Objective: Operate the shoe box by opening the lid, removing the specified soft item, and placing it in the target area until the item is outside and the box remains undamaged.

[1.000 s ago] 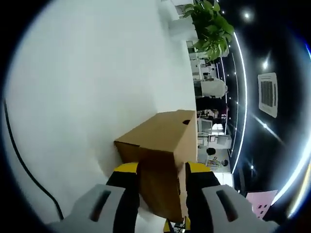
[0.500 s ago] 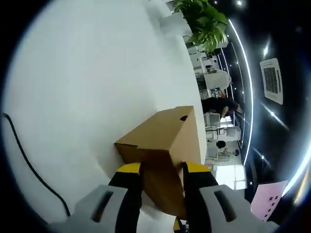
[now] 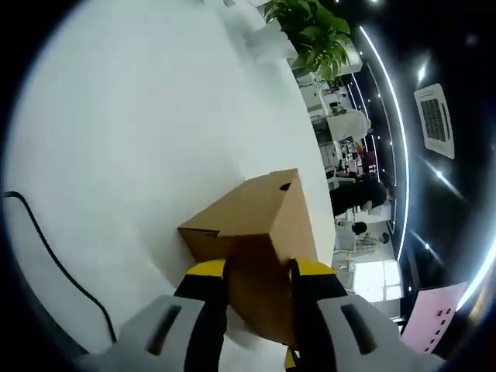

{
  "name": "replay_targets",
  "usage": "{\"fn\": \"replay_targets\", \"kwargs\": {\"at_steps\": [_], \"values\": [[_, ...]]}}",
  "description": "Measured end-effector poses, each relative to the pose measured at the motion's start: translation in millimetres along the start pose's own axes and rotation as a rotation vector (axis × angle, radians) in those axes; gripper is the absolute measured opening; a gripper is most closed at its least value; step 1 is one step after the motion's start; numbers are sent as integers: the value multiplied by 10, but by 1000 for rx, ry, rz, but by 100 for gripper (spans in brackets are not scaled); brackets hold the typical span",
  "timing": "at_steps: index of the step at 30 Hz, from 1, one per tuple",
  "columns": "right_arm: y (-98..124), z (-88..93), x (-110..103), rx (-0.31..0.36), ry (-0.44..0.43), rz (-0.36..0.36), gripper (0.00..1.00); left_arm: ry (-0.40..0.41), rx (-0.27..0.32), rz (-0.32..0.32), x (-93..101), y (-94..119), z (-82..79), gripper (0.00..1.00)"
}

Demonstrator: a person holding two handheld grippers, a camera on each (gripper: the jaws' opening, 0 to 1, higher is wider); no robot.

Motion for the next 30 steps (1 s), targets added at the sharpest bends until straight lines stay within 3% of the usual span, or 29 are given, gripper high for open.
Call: {"fn": "replay_targets", "kwargs": {"at_steps": [15,24,30], "values": [[59,35,-169,66,-67,28,26,-19,-8,-56,135,148,-16,30],[42,18,-172,70,-59,29,26,-43,-24,-25,112,138,-44,30],[51,11,-177,52,-32,12,26,-120,-57,56,110,149,-85,36]]}}
Point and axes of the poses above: the point that each gripper's makers call its tool centre point, and the gripper's own axes: y roughly backward along the fingers, x roughly to its right, z roughly out of its underside, the point moved 10 cm from there along y, roughly backward along the fingers, and after that the axes turned 14 degrees about -z, right-handed, at the moved point
